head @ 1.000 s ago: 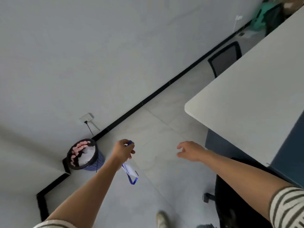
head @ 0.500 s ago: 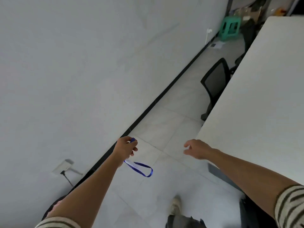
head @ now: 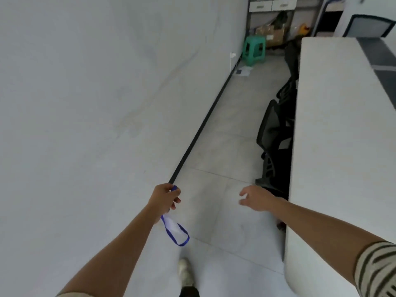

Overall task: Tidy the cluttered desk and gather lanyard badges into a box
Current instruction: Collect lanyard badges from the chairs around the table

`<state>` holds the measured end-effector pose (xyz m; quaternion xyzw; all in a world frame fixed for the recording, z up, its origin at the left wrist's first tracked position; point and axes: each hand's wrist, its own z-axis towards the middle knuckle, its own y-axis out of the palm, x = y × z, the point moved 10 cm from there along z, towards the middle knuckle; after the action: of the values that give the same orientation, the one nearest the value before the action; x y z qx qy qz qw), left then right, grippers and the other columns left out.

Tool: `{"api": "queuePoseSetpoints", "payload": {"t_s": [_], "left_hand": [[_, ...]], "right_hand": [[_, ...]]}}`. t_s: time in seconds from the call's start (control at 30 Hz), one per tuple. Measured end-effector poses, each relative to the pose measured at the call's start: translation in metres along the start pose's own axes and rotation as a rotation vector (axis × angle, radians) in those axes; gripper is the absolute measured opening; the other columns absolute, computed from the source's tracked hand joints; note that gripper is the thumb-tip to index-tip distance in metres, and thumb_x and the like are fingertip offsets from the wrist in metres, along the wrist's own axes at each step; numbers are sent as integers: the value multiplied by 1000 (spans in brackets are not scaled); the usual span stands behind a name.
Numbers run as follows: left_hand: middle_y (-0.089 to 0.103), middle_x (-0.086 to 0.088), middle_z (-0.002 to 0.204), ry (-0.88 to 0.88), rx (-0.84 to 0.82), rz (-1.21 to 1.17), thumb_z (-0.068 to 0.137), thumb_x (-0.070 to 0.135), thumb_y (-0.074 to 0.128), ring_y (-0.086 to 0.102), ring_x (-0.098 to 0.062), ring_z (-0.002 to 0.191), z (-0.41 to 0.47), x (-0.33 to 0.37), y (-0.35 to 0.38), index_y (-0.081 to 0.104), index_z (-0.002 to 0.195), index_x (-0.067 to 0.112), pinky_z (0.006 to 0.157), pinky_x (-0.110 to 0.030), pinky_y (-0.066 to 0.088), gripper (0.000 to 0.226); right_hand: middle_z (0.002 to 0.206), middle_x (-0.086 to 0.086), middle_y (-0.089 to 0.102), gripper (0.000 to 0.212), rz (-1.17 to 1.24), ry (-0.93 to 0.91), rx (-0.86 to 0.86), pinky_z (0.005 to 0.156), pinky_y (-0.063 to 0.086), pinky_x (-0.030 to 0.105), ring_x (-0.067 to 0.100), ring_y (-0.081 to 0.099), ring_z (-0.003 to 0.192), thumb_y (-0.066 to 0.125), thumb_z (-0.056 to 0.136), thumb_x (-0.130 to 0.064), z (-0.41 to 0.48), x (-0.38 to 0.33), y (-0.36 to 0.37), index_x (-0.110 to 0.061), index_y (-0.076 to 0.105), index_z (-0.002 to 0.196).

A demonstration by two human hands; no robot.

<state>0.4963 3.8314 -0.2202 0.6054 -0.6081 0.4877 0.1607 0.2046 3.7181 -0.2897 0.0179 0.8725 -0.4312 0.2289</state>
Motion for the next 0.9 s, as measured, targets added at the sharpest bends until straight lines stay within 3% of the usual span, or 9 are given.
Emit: {"api": "queuePoseSetpoints", "payload": {"t_s": [0.23,0.4,0.57,0.73,0.9], "left_hand": [[69,-14,75,111,-175,117,91,16,60,52,-18,50,140,81,-20,64,94,5,46,-24,36,11],[66,-14,73,183,-271,183,93,12,58,49,-18,48,212,145,-8,62,93,2,47,-26,37,11],[65,-16,76,195,-383,220,93,12,58,49,-20,52,266,182,38,62,95,-1,49,-27,36,14],[67,-16,78,216,-448,311,94,14,58,51,-18,52,340,231,88,62,91,2,45,-23,40,13],[66,-14,79,213,-487,381,94,15,58,52,-17,53,397,280,119,62,93,5,48,-23,40,12]], "right_hand": [[140,-1,51,49,47,179,104,101,41,31,19,49,126,57,92,-47,90,-13,-50,-21,53,134],[132,-4,57,43,139,251,183,95,45,30,16,54,119,56,91,-46,115,-17,-84,-25,56,130],[120,0,65,45,172,393,352,84,52,32,21,63,104,57,90,-39,139,23,-139,-24,53,132],[128,6,58,59,236,518,520,85,51,35,27,59,112,59,89,-42,197,77,-208,-22,41,142],[129,11,55,71,362,628,448,83,52,37,31,58,111,61,87,-47,257,122,-234,-16,34,145]]}}
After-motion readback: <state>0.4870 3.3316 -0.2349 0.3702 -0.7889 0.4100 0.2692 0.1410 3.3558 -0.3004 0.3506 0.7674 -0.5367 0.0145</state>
